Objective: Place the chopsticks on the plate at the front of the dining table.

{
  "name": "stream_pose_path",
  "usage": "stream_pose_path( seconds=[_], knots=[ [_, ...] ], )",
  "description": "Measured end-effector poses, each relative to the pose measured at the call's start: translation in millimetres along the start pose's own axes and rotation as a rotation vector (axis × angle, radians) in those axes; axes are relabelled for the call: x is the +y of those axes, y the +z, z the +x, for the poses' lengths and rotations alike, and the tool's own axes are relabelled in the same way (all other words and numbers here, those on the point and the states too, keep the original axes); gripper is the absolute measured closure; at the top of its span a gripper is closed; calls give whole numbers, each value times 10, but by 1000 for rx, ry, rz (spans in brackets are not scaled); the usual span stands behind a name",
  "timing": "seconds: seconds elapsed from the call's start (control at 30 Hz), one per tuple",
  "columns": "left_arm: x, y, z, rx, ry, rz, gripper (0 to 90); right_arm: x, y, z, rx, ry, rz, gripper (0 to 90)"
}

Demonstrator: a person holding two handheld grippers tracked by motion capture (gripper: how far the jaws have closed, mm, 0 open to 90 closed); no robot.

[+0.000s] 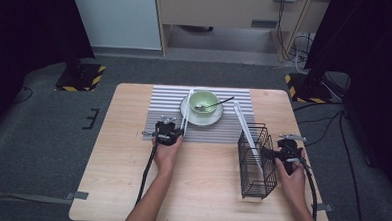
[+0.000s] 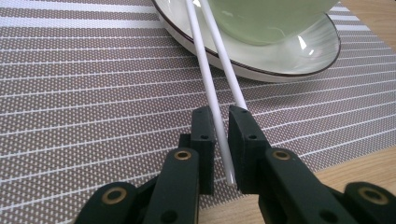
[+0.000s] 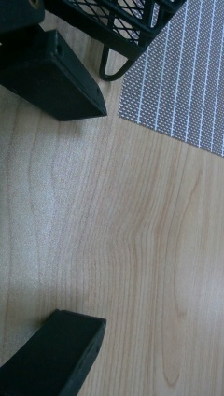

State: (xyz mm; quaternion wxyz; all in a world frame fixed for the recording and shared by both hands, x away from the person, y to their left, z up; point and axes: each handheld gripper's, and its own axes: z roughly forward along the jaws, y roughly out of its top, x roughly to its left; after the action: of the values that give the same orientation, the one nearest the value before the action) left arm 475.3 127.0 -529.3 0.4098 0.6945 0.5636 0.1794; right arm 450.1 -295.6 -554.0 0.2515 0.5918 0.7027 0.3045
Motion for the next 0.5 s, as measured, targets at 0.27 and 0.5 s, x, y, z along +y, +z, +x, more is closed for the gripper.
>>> stream_pose_path(
  seconds=[0.27, 0.5],
  knots=[
    [-12, 14, -45, -6, 3, 5, 787, 0, 0, 0, 0, 0, 0, 20],
    [-13, 32, -79, -18, -7, 5, 775, 0, 0, 0, 0, 0, 0, 20]
  ],
)
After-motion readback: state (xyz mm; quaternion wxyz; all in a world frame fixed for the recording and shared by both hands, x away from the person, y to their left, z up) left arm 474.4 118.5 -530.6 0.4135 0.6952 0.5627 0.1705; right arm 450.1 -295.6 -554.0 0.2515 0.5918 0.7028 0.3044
